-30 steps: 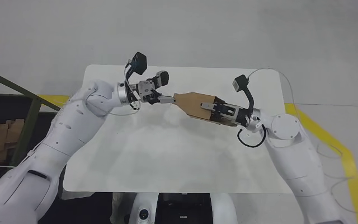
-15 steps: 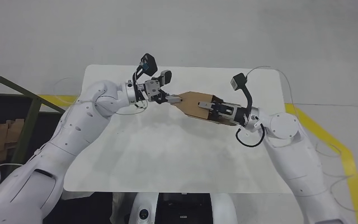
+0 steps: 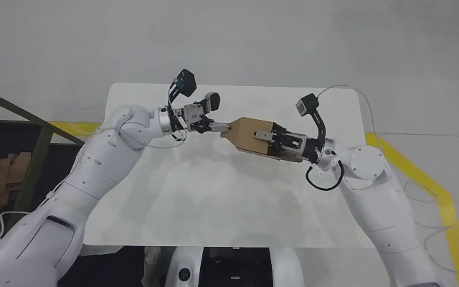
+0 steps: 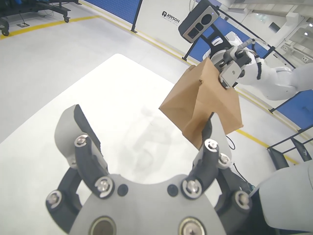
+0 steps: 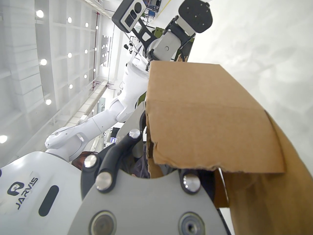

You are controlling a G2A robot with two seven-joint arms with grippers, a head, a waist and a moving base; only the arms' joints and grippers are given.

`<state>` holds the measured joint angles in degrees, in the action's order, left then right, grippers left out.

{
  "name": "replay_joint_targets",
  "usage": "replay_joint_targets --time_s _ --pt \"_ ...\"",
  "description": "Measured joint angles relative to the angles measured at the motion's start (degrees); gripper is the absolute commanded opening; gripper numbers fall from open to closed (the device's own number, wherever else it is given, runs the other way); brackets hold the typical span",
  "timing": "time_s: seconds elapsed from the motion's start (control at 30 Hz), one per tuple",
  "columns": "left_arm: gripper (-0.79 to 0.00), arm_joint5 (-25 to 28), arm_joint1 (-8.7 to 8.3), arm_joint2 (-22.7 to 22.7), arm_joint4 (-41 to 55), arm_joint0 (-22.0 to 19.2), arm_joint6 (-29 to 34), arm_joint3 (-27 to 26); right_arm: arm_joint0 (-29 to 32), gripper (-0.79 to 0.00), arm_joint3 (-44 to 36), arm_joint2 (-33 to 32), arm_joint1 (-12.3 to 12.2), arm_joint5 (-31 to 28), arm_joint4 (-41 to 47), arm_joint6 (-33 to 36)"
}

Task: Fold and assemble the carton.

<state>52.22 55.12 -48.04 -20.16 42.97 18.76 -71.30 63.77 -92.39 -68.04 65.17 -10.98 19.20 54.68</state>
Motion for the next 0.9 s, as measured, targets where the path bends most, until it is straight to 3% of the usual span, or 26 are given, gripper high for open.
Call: replay_joint_targets --time_s 0.9 --pt "0.000 2.80 2.98 2.52 4.79 -1.95 4.51 3.69 -1.26 -0.785 1.91 2.14 0.71 -3.04 8.06 1.26"
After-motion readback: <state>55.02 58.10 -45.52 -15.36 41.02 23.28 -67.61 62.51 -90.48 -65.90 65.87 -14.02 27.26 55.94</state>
